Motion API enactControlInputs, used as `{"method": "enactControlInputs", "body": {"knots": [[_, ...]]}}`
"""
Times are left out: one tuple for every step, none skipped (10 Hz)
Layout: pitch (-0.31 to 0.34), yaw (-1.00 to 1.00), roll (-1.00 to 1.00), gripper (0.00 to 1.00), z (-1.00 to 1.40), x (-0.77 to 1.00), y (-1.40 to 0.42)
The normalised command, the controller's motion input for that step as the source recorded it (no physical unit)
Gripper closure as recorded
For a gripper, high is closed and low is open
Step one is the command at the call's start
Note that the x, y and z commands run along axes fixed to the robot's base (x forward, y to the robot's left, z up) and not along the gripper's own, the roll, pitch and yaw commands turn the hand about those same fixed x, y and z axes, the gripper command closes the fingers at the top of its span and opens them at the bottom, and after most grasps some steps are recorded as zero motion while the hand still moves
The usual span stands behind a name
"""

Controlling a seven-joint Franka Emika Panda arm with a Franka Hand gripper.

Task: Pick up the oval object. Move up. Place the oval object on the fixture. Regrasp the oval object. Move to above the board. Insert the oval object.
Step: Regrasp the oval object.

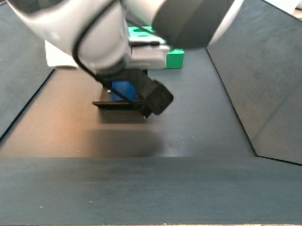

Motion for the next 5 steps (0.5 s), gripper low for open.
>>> {"method": "enactControlInputs", "body": {"knots": [[0.032,0.01,0.05,0.00,1.00,-0.02,0.00],[0.044,0.01,0.06,0.00,1.00,-0.03,0.00],[0.054,0.01,0.07,0.00,1.00,-0.03,0.00],[0.064,0.00,0.05,0.00,0.90,-0.03,0.00],[0.067,-0.01,0.05,0.00,0.72,-0.03,0.01]]}}
